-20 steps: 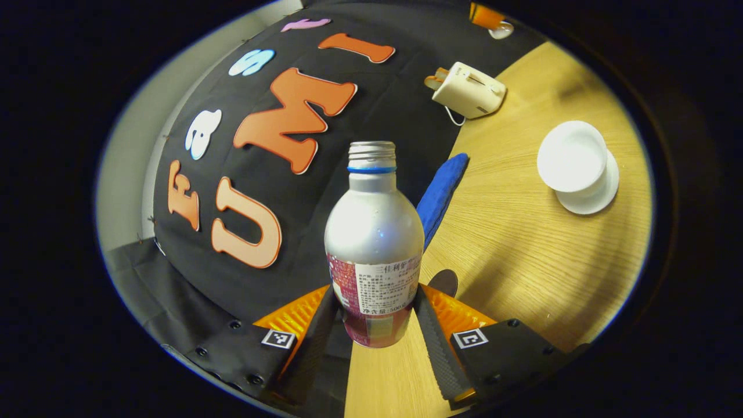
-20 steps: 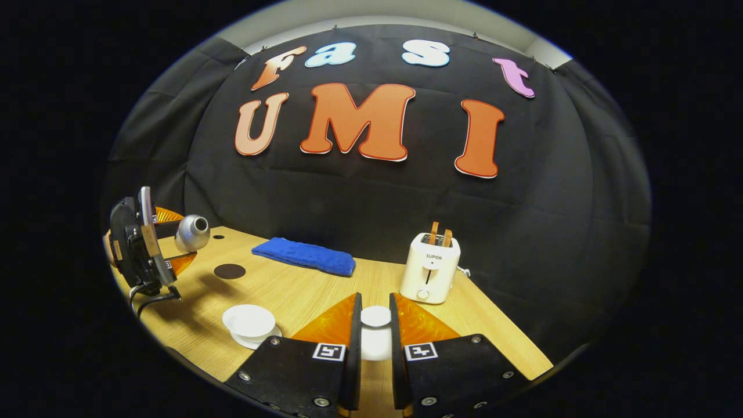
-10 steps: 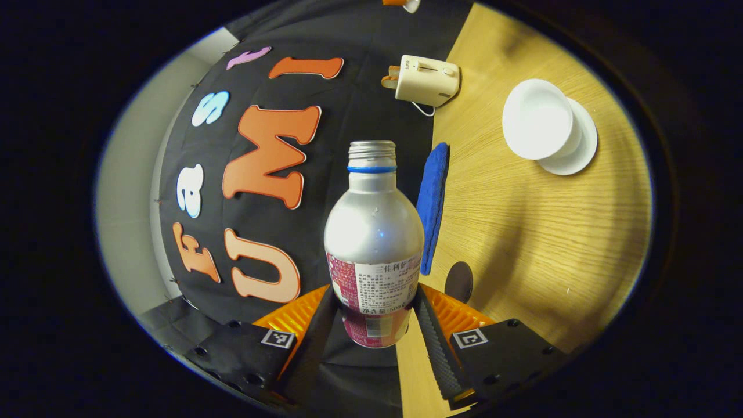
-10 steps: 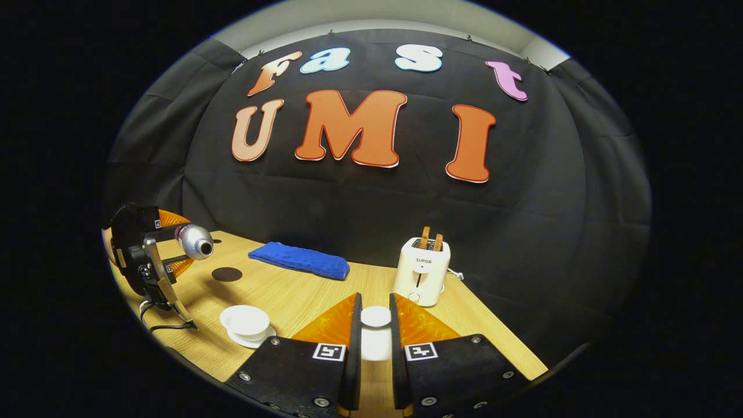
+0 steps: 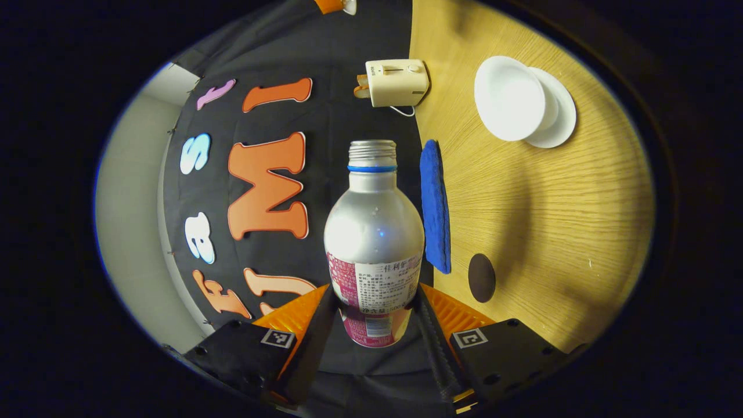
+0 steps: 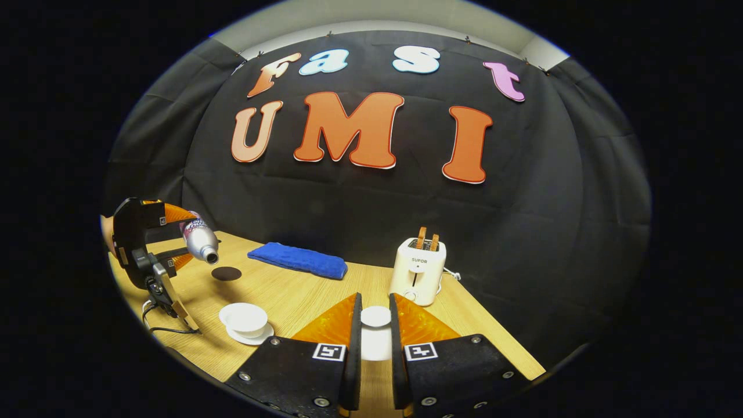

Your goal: Open the teacup lid with one hand, grasp the water bottle and pour water into the teacup with the other hand; after pouring, place the water bottle on the coaster and then close the teacup lid.

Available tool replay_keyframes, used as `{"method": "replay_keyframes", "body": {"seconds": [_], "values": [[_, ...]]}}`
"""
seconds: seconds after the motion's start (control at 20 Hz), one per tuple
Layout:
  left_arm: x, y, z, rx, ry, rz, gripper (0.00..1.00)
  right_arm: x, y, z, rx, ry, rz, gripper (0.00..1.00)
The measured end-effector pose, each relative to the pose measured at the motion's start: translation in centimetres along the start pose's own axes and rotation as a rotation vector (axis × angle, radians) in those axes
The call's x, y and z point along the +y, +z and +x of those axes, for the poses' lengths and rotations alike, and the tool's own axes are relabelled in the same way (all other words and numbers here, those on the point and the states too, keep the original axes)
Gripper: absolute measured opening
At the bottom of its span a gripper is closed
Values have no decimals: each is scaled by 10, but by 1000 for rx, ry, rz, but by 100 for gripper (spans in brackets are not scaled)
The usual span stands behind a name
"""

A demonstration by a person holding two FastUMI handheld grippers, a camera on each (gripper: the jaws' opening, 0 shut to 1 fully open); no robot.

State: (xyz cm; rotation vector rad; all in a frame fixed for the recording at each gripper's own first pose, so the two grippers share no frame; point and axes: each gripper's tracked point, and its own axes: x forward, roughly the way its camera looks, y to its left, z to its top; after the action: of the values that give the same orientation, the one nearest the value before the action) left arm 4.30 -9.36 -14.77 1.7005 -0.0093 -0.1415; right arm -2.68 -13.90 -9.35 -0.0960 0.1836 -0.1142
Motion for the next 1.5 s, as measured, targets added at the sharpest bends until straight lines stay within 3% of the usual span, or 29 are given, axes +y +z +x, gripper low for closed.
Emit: {"method": "replay_keyframes", "body": {"seconds": [0.45, 1.5], "values": [[11, 19, 2, -54, 51, 174, 83, -5, -4, -4, 3, -4, 0, 23], [30, 41, 6, -106, 86, 309, 83, -3, -2, -12, -14, 13, -9, 23]]}}
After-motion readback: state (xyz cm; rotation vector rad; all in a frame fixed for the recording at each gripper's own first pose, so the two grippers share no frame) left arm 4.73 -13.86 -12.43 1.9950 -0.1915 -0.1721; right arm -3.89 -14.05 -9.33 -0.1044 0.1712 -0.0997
